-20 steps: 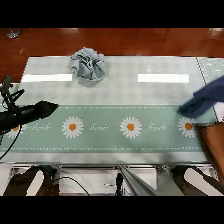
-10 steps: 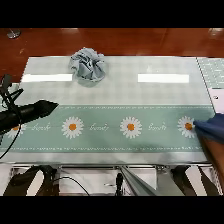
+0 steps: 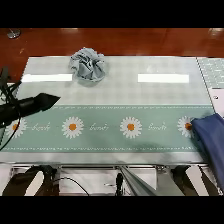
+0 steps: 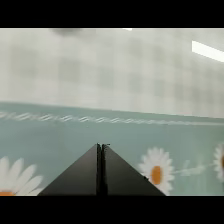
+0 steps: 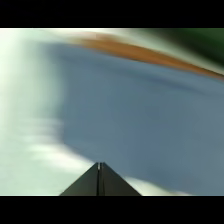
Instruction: Fold the shirts.
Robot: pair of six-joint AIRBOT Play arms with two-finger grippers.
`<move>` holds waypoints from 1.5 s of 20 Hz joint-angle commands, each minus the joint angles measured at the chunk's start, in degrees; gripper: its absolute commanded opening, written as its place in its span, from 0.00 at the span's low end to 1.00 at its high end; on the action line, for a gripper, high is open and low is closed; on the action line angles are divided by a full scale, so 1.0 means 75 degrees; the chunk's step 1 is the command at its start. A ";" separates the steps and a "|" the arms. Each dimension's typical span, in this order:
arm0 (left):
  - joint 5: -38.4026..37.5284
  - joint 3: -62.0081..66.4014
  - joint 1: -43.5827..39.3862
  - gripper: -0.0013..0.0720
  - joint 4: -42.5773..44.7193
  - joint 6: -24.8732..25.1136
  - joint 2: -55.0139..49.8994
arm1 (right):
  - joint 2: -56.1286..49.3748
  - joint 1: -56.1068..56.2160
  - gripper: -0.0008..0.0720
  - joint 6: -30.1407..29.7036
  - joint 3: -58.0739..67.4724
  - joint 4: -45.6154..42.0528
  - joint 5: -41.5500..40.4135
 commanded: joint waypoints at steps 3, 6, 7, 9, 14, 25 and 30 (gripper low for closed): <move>-0.0029 0.3739 -0.2264 0.05 -0.0026 0.0443 -0.2425 | -0.1536 0.4185 0.04 -0.2687 0.0731 0.4893 -0.2538; -0.0035 0.5158 -0.3622 0.05 0.3287 -0.1419 -0.3483 | -0.2343 0.7463 0.04 -0.1460 0.0737 -0.0087 -0.2806; -0.0175 0.5013 -0.3818 0.05 0.4447 -0.2716 -0.3689 | -0.2652 0.8122 0.04 -0.0510 0.0565 -0.1480 -0.2734; -0.0280 0.4325 -0.3829 0.05 0.5321 -0.4095 -0.4071 | -0.3287 0.8851 0.04 0.0385 0.0230 -0.2868 -0.2804; -0.0845 0.3654 -0.3392 0.05 0.5330 -0.3856 -0.4809 | -0.4109 0.8897 0.04 0.1035 0.0152 -0.2952 -0.2702; -0.0918 0.3660 -0.3290 0.05 0.5327 -0.3844 -0.4811 | -0.4092 0.8897 0.04 0.1008 0.0152 -0.2943 -0.2614; -0.0915 0.3660 -0.3290 0.05 0.5327 -0.3844 -0.4811 | -0.4092 0.8897 0.04 0.1008 0.0152 -0.2946 -0.2614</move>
